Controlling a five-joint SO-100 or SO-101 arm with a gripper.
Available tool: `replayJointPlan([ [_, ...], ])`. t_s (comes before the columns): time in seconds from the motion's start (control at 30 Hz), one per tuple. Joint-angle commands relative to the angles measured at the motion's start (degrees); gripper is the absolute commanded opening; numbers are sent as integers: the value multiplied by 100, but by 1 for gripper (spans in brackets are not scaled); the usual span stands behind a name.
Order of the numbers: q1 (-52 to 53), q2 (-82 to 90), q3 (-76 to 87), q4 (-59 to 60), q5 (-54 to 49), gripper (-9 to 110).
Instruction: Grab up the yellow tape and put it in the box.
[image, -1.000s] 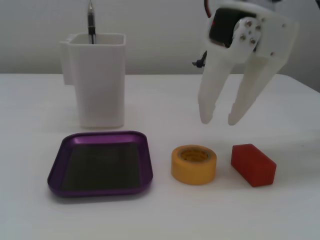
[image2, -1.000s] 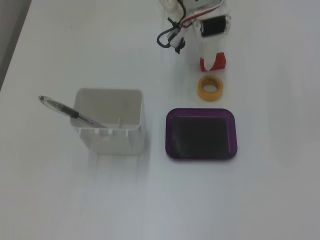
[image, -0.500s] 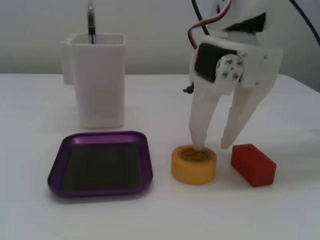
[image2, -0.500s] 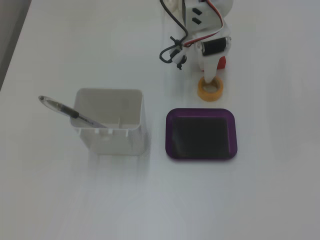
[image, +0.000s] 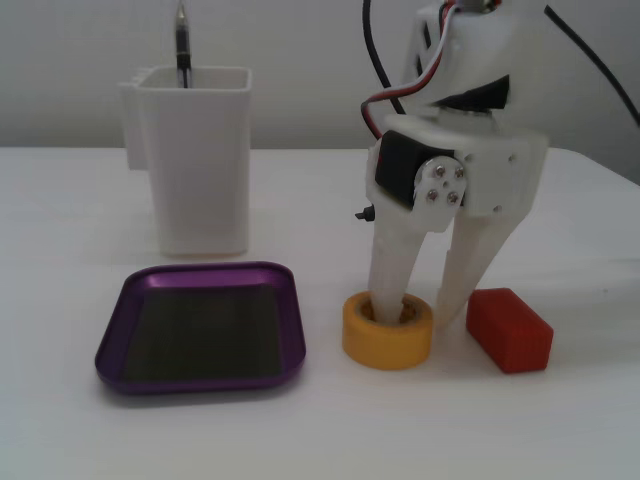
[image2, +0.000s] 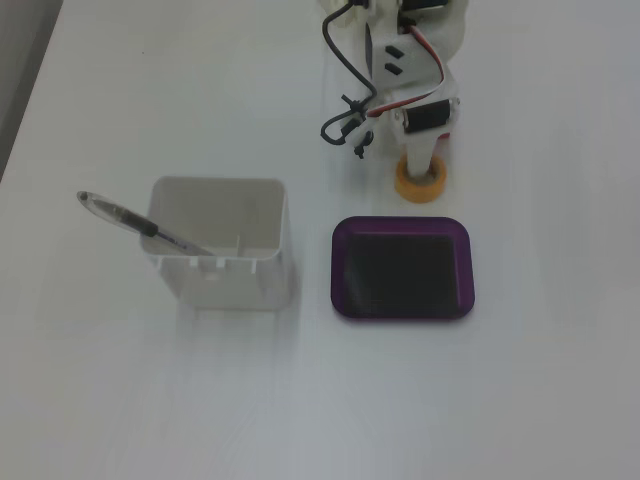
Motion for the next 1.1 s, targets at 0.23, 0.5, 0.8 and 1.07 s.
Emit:
replayJointPlan([
  [0.23, 18, 97, -1002, -88, 773, -1],
  [0.5, 88, 0, -2900, 334, 1099, -1],
  [0.8, 729, -246, -3173, 211, 1090, -1],
  [1.07, 1002, -1213, -3243, 176, 1090, -1],
])
